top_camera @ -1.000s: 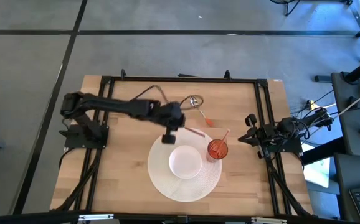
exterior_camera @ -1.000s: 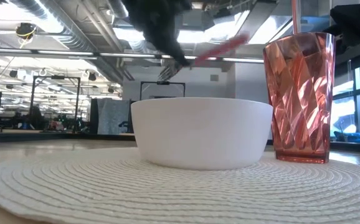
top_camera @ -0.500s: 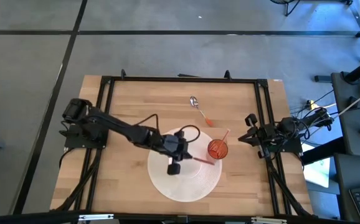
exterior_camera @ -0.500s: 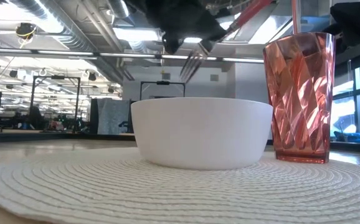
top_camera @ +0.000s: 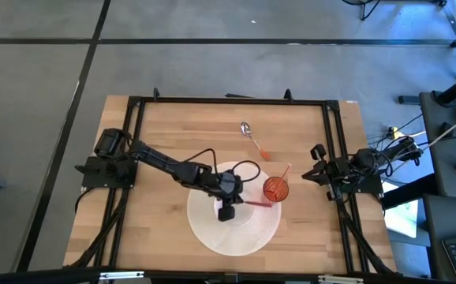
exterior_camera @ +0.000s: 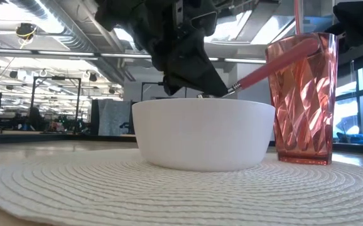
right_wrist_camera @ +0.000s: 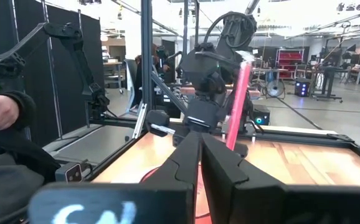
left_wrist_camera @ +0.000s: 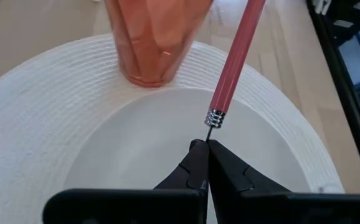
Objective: Pick & Place Utensil
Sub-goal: Put the pink fork into the white bowl on the white mat, then put the orange spoon into the white bowl on the white mat
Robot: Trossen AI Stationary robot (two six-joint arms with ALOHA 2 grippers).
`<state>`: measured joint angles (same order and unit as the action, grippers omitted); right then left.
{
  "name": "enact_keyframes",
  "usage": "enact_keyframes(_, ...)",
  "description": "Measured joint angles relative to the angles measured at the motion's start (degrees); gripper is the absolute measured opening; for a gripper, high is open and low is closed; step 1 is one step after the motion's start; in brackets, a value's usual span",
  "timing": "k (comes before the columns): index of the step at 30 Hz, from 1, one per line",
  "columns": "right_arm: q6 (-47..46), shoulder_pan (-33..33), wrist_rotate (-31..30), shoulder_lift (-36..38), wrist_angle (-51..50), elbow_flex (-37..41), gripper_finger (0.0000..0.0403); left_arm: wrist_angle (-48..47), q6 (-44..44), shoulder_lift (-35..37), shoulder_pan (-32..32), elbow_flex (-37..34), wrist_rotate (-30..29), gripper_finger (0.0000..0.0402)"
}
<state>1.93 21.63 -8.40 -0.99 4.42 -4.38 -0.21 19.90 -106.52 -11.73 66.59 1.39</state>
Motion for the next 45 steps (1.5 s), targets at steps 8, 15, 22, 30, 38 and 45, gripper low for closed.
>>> enact_keyframes(8, 0.02, 0.00, 0.00, 0.00, -0.02, 0.00, 0.0020, -0.16, -0.98, -0.13, -0.17, 0.00, 0.19, 0.0003)
enact_keyframes(15, 0.04, 0.00, 0.00, 0.00, -0.02, 0.00, 0.0020, -0.44, -1.27, -0.13, -0.22, 0.00, 3.09, 0.0004)
enact_keyframes(22, 0.04, 0.00, 0.00, 0.00, -0.02, 0.00, 0.0020, -0.51, -1.61, -0.13, -0.17, 0.00, 3.67, 0.0026)
enact_keyframes(30, 0.07, 0.01, 0.01, 0.00, -0.02, 0.00, 0.0020, -2.06, -2.55, -0.13, -0.16, 0.00, 3.81, 0.0070)
enact_keyframes(38, 0.07, 0.00, 0.02, 0.00, -0.06, 0.00, 0.0020, -5.44, -12.69, 12.51, 0.01, 0.33, -0.18, 0.0059)
enact_keyframes(45, 0.01, 0.00, 0.02, 0.00, -0.92, 0.00, 0.0020, -0.89, -16.94, 34.02, 4.79, -12.72, -14.53, 0.0005)
